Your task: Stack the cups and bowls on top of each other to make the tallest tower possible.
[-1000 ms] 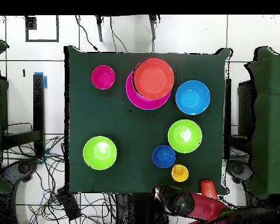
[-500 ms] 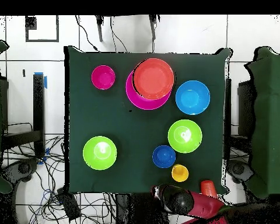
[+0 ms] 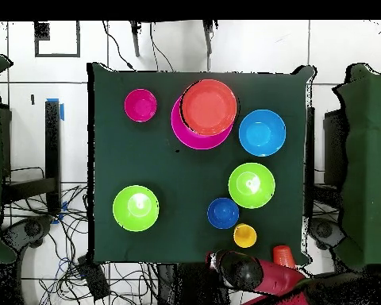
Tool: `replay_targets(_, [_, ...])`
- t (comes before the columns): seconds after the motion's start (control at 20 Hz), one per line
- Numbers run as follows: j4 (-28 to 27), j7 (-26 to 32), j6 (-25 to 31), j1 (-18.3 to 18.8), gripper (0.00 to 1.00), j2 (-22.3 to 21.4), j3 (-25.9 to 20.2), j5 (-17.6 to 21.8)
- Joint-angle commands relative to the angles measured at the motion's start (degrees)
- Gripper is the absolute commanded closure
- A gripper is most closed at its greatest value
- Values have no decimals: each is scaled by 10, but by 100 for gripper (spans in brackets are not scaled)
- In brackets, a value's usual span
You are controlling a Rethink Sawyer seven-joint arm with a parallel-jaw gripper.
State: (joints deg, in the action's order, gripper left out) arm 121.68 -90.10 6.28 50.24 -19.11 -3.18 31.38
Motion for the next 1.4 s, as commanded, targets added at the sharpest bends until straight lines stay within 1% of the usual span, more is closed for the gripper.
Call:
replay_targets(0.05, [-111,-52,-67,-29,0,48,-34,24])
replay_targets(0.4, [-114,-52,-69,-29,0,49,-34,25])
replay_targets(0.55, [-110,-54,-74,-30,0,45,-32,26])
replay_targets(0.7, [-104,-53,-68,-32,0,36,-33,24])
replay_targets(0.85, [-83,-49,-36,-28,0,2,-45,14])
replay_targets(1.0, [-66,-47,-17,-32,0,-38,-53,7])
replay_targets(1.4, [-39,-35,19,-26,0,-95,-79,-3])
